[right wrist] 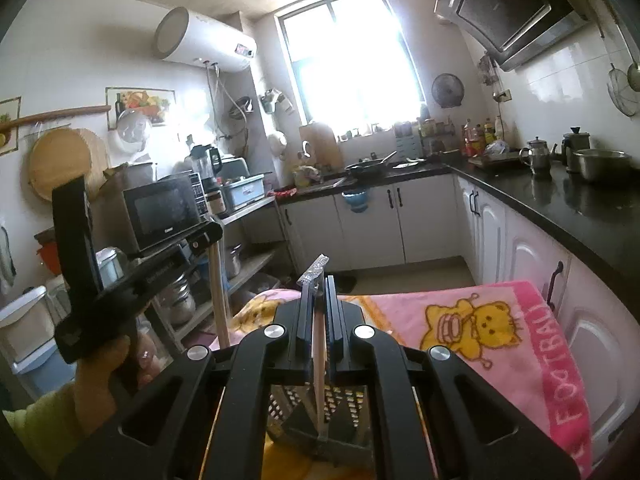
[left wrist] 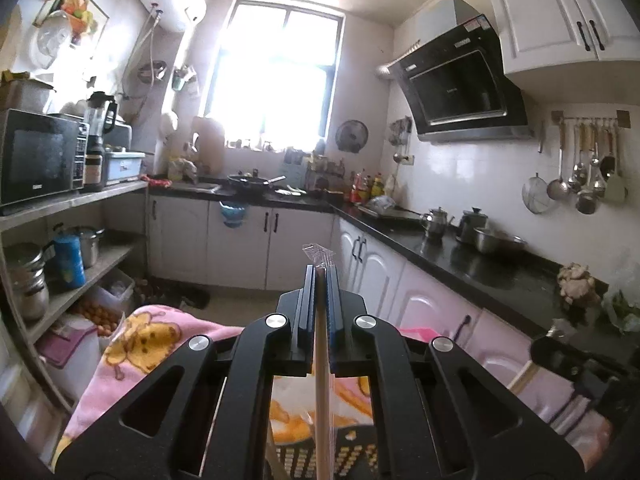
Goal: Organize utensils
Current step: 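Lift both held chopsticks upright and carry them above the green caddy, then lower the chopsticks into the caddy and open both tools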
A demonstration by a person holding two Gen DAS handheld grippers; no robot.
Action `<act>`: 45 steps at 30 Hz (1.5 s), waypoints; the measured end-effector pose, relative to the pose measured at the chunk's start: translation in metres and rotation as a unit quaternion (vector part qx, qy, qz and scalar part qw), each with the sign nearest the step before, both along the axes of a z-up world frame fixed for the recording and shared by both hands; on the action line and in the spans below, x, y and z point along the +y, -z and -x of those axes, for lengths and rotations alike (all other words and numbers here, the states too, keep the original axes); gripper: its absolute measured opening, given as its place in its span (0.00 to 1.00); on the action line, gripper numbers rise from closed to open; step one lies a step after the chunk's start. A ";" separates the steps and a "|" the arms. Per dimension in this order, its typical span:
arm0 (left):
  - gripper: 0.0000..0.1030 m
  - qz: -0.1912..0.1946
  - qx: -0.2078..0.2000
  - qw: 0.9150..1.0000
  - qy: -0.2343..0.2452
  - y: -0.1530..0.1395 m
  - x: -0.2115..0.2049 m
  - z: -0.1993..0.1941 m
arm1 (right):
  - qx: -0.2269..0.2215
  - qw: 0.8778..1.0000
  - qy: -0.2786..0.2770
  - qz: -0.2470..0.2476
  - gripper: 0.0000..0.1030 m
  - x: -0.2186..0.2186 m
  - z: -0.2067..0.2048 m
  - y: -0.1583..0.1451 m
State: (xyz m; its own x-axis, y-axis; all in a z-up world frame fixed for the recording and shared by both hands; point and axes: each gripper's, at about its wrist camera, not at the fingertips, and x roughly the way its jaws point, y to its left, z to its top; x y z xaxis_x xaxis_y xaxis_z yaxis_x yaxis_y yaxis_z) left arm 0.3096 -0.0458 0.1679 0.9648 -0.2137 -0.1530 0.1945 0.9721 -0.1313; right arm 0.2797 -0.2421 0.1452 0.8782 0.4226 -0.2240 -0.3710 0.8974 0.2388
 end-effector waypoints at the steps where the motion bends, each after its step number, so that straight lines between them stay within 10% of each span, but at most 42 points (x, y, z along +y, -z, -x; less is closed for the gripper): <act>1: 0.00 0.001 -0.003 1.000 -0.003 0.001 0.000 -0.001 | 0.000 1.000 0.003 -0.001 0.06 -0.002 -0.002 0.000; 40: 0.01 0.035 0.014 0.999 -0.013 0.093 0.020 -0.025 | 0.050 0.998 0.049 -0.007 0.06 0.015 -0.035 0.089; 45: 0.20 0.036 0.040 0.999 -0.001 0.095 0.023 -0.024 | 0.063 0.997 0.048 -0.007 0.06 0.017 -0.037 0.096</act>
